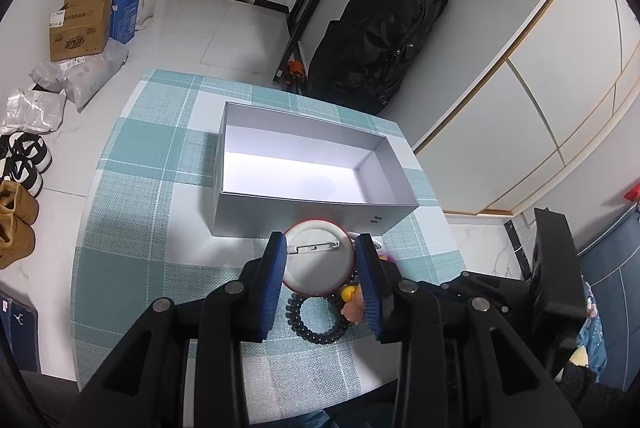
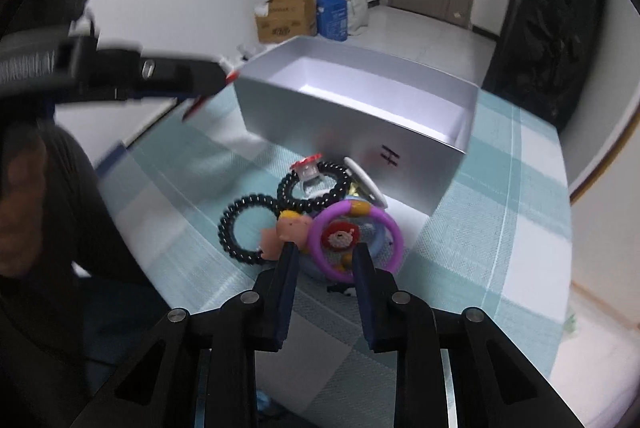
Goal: Organize jewelry
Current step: 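Carry the purple ring and white badge into the box, badge onto the ring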
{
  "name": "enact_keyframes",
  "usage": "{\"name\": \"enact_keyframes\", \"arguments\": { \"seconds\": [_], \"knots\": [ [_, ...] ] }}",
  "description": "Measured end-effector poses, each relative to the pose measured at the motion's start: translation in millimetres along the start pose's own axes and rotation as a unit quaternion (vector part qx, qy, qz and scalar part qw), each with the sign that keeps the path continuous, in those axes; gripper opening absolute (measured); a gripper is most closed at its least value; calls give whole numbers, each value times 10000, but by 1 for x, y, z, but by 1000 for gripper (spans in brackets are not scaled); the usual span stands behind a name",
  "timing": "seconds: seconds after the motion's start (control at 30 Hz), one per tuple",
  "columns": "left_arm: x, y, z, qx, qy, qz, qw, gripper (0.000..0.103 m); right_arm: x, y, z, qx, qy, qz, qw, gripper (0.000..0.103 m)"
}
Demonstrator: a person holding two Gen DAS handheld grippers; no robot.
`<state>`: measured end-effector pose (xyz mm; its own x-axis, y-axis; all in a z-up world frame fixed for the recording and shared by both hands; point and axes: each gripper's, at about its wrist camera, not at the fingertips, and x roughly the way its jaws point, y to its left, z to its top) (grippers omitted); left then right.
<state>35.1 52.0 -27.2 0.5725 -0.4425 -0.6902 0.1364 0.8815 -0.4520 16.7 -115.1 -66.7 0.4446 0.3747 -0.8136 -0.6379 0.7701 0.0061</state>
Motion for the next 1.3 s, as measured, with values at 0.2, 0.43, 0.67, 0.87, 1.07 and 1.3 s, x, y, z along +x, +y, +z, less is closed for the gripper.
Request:
{"name": "enact_keyframes", "arguments": {
  "seconds": [0.2,0.43,0.67,0.87,1.07,1.3],
  "knots": [
    [0,-1,0,48,-32,56,10000,30,3,12,0,-502,36,-325,9982,6],
    [-2,-9,4,153,-146,30,9998,30,-30,-19,7,427,-601,167,9971,6],
    [1,-20,24,287,-287,77,9991,30,-53,-44,31,1120,-1112,619,9855,6],
    [15,-19,50,237,-213,196,9993,30,-50,-58,57,1186,-1261,867,9811,6],
    [45,-11,68,275,121,316,9990,30,-21,-62,83,790,-1101,878,9869,6],
    [70,6,70,95,422,304,9986,30,14,-70,90,651,-867,906,9900,6]
  ]
}}
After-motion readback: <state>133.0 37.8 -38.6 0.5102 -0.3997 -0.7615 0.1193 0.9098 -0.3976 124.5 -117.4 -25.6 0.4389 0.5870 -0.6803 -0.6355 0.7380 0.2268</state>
